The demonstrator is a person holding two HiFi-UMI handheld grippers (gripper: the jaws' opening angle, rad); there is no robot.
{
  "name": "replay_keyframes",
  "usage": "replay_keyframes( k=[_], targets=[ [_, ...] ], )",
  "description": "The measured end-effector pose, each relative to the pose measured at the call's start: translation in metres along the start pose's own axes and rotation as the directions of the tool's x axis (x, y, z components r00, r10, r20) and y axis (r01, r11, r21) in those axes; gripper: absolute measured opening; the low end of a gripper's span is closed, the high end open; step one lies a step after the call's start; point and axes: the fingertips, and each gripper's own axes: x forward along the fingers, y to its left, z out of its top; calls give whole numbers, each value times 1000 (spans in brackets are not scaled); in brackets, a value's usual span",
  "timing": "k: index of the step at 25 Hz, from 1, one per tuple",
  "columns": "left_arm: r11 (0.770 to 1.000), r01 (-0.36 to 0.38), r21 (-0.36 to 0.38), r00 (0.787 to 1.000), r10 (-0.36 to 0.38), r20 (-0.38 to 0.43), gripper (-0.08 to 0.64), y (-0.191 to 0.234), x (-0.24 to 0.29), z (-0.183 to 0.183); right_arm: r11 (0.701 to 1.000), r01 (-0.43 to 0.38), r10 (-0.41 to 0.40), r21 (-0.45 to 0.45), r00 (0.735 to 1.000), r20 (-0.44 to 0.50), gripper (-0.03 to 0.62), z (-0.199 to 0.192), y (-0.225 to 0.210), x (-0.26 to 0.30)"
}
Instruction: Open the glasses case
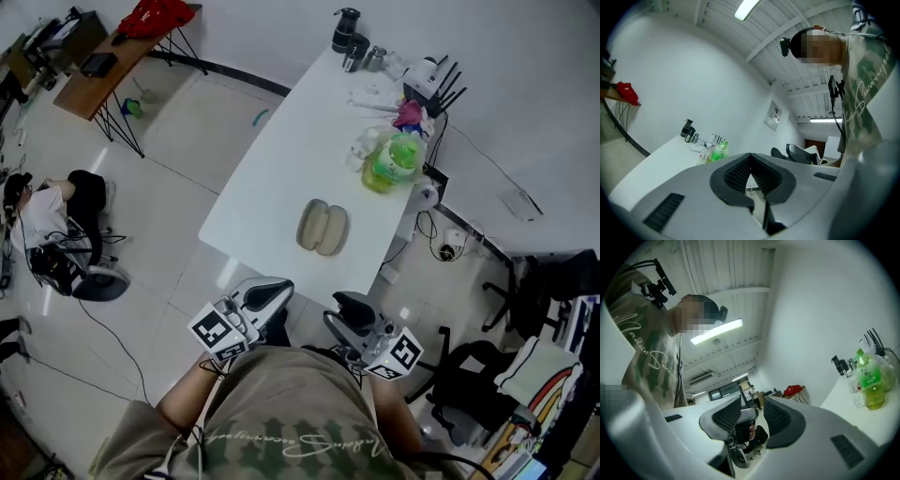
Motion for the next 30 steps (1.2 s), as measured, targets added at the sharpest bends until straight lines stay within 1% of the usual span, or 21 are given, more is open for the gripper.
replay_keyframes(
  k=[3,5,7,10,13,15,18,20,22,24,26,27,28,29,30],
  targets=[
    [997,-73,18,997,72,22,6,-24,-20,-9,1000,-3,4,-25,999,42,150,9,17,-34],
    [993,-118,25,992,117,37,6,-44,-34,-15,999,18,-15,-40,997,80,150,19,24,-66],
    [987,-158,33,987,156,48,6,-65,-46,-24,997,54,-48,-49,990,130,150,30,29,-105],
    [976,-214,52,976,211,43,6,-98,-61,-41,989,133,-118,-61,972,202,150,44,34,-169],
    [962,-266,64,964,264,43,8,-128,-71,-56,979,194,-173,-66,956,237,150,51,38,-227],
    [960,-272,64,962,270,42,6,-145,-73,-62,970,234,-210,-65,941,264,150,56,42,-257],
    [967,-245,74,970,243,23,6,-162,-70,-67,947,311,-272,-78,908,319,150,67,56,-290],
    [972,-219,82,976,218,21,6,-168,-67,-65,928,352,-294,-124,895,337,150,73,72,-301],
    [978,-188,90,982,187,18,6,-168,-62,-62,901,390,-315,-192,890,329,150,75,88,-301],
    [982,-159,102,987,159,14,6,-167,-58,-57,884,410,-330,-225,888,321,149,75,104,-291],
    [980,-144,134,989,144,12,6,-164,-58,-52,877,411,-328,-248,890,317,146,71,117,-273],
    [979,-145,142,989,145,9,6,-161,-58,-51,872,412,-327,-266,892,311,93,66,121,-260],
    [980,-149,135,989,150,5,6,-157,-59,-52,869,409,-327,-279,897,298,60,58,124,-246],
    [981,-155,117,988,156,-2,8,-154,-60,-54,874,399,-323,-279,904,280,58,47,128,-229],
    [982,-161,98,987,163,-8,6,-150,-62,-57,885,381,-315,-268,913,259,58,35,131,-212]
  ],
)
